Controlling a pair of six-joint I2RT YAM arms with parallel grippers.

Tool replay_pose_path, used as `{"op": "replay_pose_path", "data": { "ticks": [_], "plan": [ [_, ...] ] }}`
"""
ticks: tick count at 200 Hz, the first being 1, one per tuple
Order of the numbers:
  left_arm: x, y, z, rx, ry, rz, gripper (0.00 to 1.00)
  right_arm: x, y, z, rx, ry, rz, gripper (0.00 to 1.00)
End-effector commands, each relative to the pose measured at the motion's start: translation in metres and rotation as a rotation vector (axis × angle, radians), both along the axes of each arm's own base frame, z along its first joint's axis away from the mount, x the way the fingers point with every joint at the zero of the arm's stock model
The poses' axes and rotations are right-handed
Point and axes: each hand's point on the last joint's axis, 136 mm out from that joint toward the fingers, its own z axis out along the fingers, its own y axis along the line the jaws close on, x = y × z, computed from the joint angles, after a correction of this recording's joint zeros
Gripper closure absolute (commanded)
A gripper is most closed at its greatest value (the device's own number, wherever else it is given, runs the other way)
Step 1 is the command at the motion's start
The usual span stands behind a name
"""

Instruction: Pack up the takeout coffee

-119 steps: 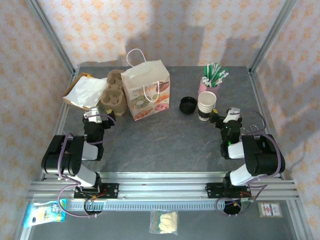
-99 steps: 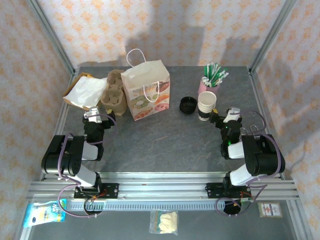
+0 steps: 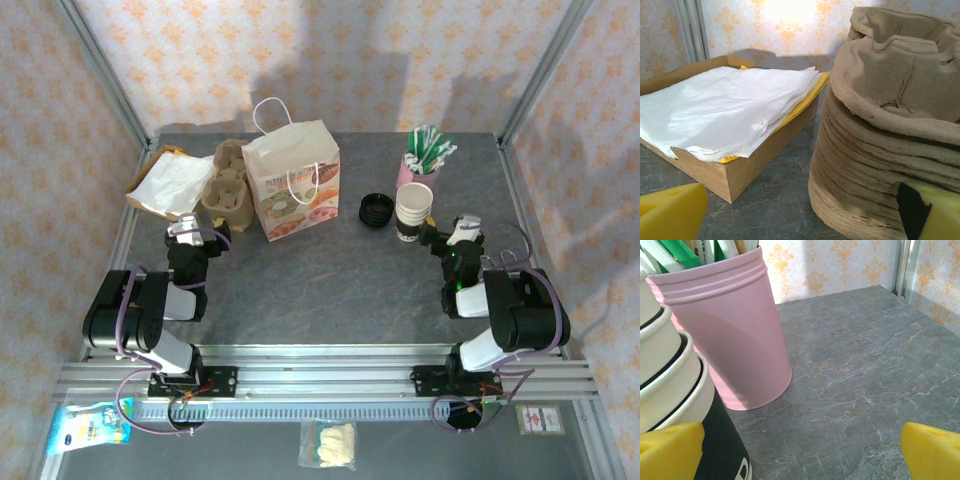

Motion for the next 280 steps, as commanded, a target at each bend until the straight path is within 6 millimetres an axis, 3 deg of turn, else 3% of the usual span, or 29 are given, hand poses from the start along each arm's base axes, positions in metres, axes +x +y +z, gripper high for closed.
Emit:
{"op": "replay_pose_path", "data": {
  "ticks": [1, 49, 105, 151, 206, 229, 242, 251, 261, 274, 280],
  "plan": [
    [0.006, -0.002, 0.015, 0.019, -0.054, -0.011, 0.01, 0.006, -0.002, 0.014, 0.003, -0.053, -0.023, 0.00],
    [0.007, -0.002, 0.015, 0.019, -0.054, -0.011, 0.01, 0.006, -0.001, 0.016, 0.002, -0.055, -0.012, 0.00],
    [0.013, -0.006, 0.024, 0.022, -0.036, -0.037, 0.01, 0.006, 0.006, 0.032, -0.001, -0.029, 0.030, 0.00],
    [0.007, -0.002, 0.038, 0.012, -0.050, -0.008, 0.01, -0.019, 0.001, 0.029, 0.017, 0.024, -0.004, 0.00],
    [-0.022, 0.017, 0.068, -0.057, -0.104, 0.120, 0.01, -0.050, -0.012, 0.080, 0.128, -0.050, -0.096, 0.00],
    [-0.038, 0.037, 0.089, -0.184, -0.076, 0.267, 0.01, -0.067, -0.034, 0.105, 0.364, -0.069, -0.274, 0.00],
    [-0.052, 0.048, 0.102, -0.335, -0.063, 0.372, 0.01, -0.080, -0.045, 0.120, 0.605, -0.099, -0.399, 0.00],
    [-0.061, 0.049, 0.106, -0.462, -0.048, 0.413, 0.01, -0.095, -0.052, 0.121, 0.796, -0.090, -0.515, 0.00],
    [-0.061, 0.033, 0.109, -0.546, -0.008, 0.322, 0.01, -0.099, -0.043, 0.138, 0.856, -0.074, -0.472, 0.00],
    [-0.056, -0.012, 0.118, -0.611, 0.047, 0.050, 0.01, -0.092, -0.019, 0.174, 0.827, -0.082, -0.275, 0.00],
    [-0.058, -0.026, 0.120, -0.650, 0.067, -0.020, 0.01, -0.090, -0.012, 0.179, 0.836, -0.054, -0.245, 0.00]
  ]
}}
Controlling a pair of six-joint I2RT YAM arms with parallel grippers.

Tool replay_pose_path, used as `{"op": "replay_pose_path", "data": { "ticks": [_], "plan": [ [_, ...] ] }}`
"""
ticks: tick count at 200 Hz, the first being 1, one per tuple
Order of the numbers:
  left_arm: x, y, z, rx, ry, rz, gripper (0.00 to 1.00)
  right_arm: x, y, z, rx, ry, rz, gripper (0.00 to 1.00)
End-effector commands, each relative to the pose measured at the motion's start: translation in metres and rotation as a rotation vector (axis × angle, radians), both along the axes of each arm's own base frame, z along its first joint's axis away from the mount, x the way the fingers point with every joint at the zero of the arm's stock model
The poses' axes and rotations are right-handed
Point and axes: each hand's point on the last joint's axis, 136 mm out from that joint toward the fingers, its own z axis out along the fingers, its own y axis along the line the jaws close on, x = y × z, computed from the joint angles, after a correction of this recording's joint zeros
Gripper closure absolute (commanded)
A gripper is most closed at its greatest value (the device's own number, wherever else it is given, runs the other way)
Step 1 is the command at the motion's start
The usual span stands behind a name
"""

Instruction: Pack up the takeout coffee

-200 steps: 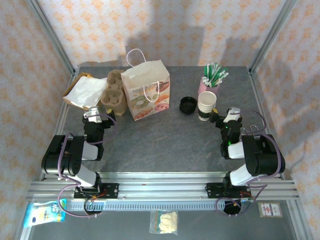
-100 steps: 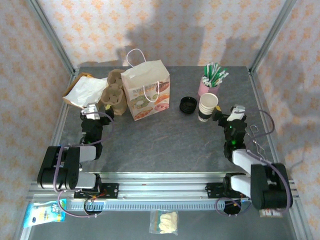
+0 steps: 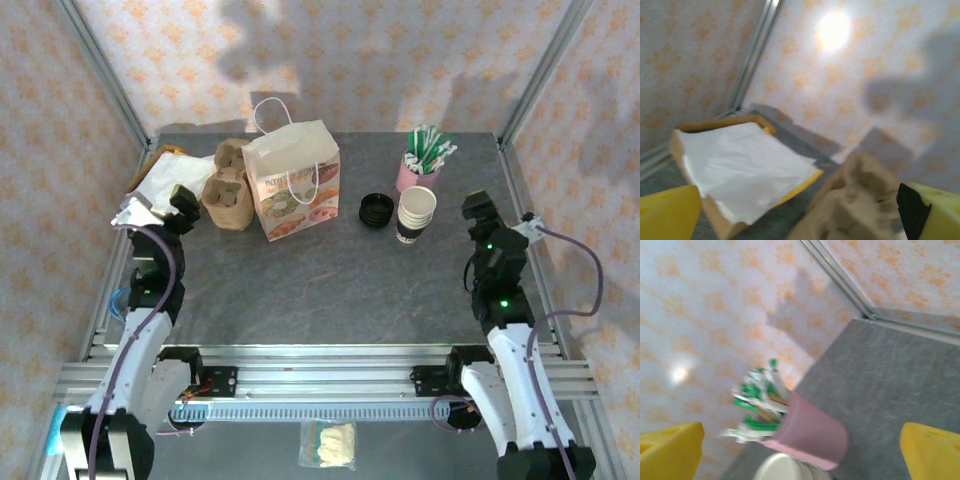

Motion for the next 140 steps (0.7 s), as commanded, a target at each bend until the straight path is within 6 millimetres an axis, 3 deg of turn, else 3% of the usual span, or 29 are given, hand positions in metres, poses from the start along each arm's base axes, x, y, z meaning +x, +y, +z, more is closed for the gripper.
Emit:
{"op": "replay_pose_path", "data": {
  "ticks": [1, 23, 41, 66, 107, 140],
  "plan": [
    [-0.012, -0.053, -0.040, -0.258, 0.174, -0.280, 0.01, -0.009, 0.020, -0.001, 0.186, 0.082, 0.086, 0.00],
    [-0.024, -0.078, -0.044, -0.354, 0.258, -0.381, 0.01, -0.001, 0.035, 0.010, 0.114, 0.269, 0.182, 0.00],
    [-0.035, -0.090, -0.045, -0.298, 0.400, -0.391, 0.01, 0.000, 0.036, -0.004, 0.049, 0.499, 0.209, 0.04],
    [-0.045, -0.111, -0.024, -0.148, 0.520, -0.407, 0.02, 0.000, 0.037, -0.023, -0.022, 0.731, 0.264, 0.15],
    [-0.054, -0.135, -0.011, 0.020, 0.689, -0.404, 0.10, 0.013, 0.039, -0.052, -0.077, 0.916, 0.310, 0.40],
    [-0.057, -0.161, 0.013, 0.162, 0.690, -0.436, 0.13, 0.029, 0.041, -0.066, -0.093, 0.965, 0.332, 0.54]
  ]
}}
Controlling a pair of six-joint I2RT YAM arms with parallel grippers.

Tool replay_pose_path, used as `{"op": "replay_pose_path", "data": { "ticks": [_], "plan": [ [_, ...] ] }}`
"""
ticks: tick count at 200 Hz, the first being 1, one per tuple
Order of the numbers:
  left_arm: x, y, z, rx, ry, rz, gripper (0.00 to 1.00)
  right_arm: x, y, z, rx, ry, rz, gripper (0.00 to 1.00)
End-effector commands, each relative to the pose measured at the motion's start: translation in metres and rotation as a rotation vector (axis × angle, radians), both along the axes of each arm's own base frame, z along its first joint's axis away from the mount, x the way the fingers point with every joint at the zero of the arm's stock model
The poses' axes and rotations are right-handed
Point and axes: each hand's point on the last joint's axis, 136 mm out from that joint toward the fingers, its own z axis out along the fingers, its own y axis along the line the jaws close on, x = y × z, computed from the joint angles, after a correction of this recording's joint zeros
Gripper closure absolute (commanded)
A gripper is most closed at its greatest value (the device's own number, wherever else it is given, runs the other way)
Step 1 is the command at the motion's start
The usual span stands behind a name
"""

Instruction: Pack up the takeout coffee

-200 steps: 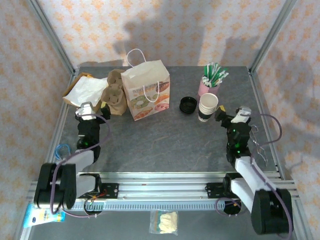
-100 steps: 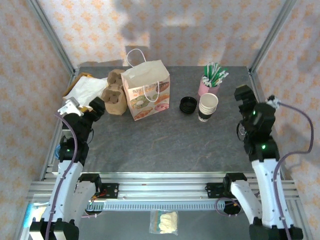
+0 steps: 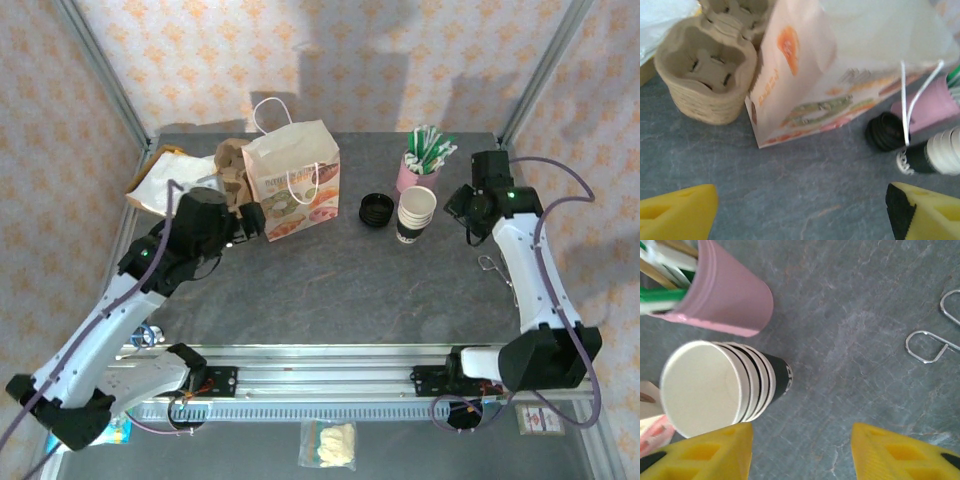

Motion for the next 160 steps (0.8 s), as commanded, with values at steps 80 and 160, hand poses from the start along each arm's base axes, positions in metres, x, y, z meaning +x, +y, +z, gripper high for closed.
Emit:
{"op": "replay_pose_path", "data": {
  "ticks": [80, 160],
  "plan": [
    [-0.017, -0.089, 0.054, 0.203, -0.189, -0.314, 0.13, 0.022, 0.028, -0.007, 0.032, 0.052, 0.100, 0.58],
    [-0.010, -0.097, 0.061, 0.229, -0.234, -0.316, 0.12, 0.048, 0.043, -0.013, 0.019, 0.069, 0.118, 0.67]
  ]
}}
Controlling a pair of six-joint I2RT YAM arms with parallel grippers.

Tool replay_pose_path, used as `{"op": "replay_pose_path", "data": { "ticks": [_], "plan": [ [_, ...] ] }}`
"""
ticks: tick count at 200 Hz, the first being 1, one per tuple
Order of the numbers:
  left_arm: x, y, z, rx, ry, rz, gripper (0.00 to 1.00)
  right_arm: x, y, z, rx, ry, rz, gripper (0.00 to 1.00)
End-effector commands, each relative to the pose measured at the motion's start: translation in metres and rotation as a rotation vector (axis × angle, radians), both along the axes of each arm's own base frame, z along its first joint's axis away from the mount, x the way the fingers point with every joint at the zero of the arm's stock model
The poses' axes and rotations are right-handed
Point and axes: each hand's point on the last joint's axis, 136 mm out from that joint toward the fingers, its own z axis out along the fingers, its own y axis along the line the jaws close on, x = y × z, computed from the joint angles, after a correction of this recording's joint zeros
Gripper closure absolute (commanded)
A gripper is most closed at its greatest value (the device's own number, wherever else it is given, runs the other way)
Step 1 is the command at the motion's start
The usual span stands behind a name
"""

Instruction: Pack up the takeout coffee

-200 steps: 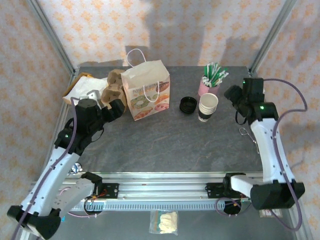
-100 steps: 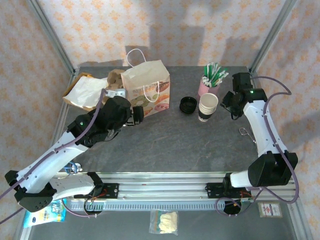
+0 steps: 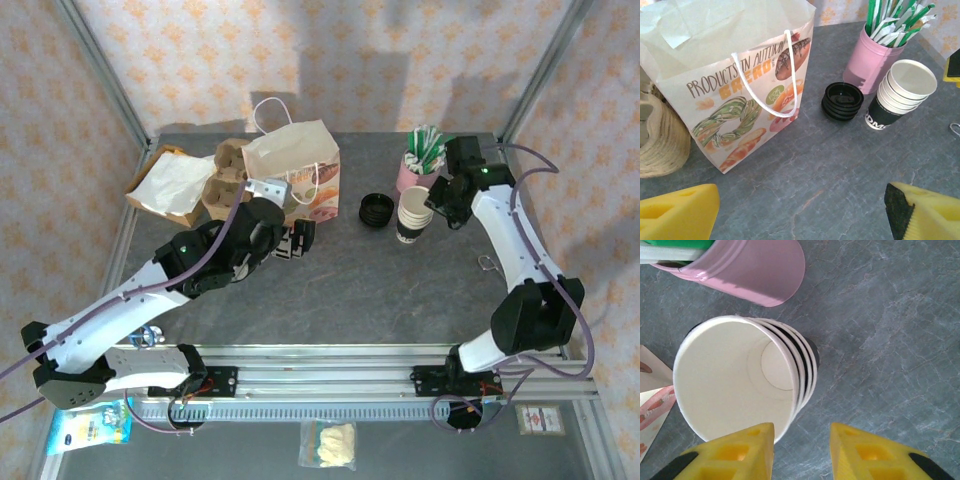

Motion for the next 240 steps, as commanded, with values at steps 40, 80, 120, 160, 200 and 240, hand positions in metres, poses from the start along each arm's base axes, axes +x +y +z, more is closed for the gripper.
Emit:
{"op": "replay_pose_path", "data": {
  "ticks": [40, 80, 120, 160, 200, 240],
  "plan": [
    [0.007, 0.001, 0.023, -0.026, -0.081, 0.025, 0.12, 0.019, -0.004, -0.001, -0.042, -0.010, -0.023, 0.72],
    [0.009, 0.001, 0.022, -0.030, -0.085, 0.035, 0.12, 0.020, -0.008, -0.009, -0.065, -0.003, -0.035, 0.74],
    [0.010, 0.001, 0.023, -0.037, -0.095, 0.039, 0.12, 0.026, -0.005, -0.011, -0.055, -0.008, -0.030, 0.78],
    [0.010, -0.001, 0.018, -0.032, -0.083, 0.032, 0.12, 0.023, -0.007, -0.019, -0.068, 0.010, -0.030, 0.78],
    [0.010, 0.002, 0.020, -0.041, -0.093, 0.042, 0.12, 0.022, -0.008, -0.024, -0.071, 0.017, -0.027, 0.74],
    [0.009, 0.002, 0.019, -0.040, -0.091, 0.044, 0.12, 0.023, -0.007, -0.024, -0.072, 0.014, -0.029, 0.77]
  ]
}}
